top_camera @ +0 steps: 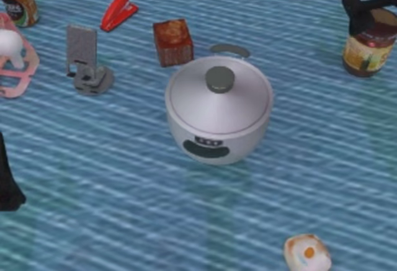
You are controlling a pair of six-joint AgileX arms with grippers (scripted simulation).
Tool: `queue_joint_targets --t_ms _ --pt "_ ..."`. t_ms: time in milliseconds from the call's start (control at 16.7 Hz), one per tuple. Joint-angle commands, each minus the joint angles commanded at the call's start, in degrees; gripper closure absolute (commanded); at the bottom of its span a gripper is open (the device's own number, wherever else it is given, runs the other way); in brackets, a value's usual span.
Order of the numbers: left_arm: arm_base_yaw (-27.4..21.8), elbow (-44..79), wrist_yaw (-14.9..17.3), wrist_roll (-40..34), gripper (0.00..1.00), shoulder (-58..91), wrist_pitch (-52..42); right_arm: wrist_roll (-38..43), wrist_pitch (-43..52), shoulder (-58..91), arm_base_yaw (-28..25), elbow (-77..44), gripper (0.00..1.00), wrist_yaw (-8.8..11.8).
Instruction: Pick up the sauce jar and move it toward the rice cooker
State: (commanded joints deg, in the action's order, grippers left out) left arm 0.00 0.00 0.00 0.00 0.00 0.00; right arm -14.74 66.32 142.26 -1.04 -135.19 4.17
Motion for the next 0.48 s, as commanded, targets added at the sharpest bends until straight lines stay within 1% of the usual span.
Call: queue_joint_targets --t_ms 240,480 --pt "0.0 0.0 0.0 0.0 0.00 0.0 0.0 0.4 -4.7 2.6 -0.4 2.0 0.00 -0.1" --pt "0.0 0.0 0.0 0.0 0.00 0.0 0.0 0.4 -5.4 3.0 -0.5 2.3 0.00 -0.2"
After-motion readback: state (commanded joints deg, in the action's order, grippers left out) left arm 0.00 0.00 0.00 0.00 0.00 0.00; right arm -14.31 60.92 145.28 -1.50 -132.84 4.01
